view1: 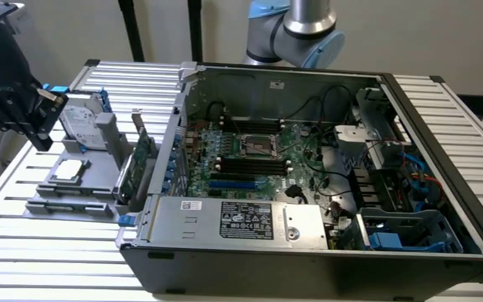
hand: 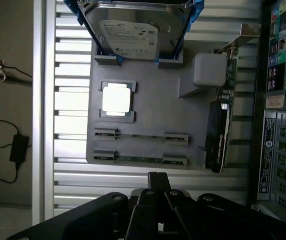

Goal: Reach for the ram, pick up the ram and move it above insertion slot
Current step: 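Reach for the ram, then pick up the ram and move it above insertion slot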

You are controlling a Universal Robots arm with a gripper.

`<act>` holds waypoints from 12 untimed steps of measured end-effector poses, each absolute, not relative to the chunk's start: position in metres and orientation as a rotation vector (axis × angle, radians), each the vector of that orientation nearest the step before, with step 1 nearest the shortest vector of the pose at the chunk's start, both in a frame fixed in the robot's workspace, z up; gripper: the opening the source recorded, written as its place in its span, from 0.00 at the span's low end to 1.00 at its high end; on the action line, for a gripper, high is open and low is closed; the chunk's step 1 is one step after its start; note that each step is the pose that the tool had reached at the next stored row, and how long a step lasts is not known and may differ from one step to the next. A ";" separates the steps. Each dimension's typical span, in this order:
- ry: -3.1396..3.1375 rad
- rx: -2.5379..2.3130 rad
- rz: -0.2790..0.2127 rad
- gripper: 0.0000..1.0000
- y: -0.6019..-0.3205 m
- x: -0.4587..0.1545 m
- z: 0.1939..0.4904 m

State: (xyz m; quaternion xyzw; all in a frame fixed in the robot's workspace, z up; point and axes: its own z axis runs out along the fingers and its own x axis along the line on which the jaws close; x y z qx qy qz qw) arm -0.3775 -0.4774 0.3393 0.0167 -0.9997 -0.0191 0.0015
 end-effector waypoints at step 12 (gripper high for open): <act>-3.109 0.391 -0.059 0.11 -0.477 -0.378 0.339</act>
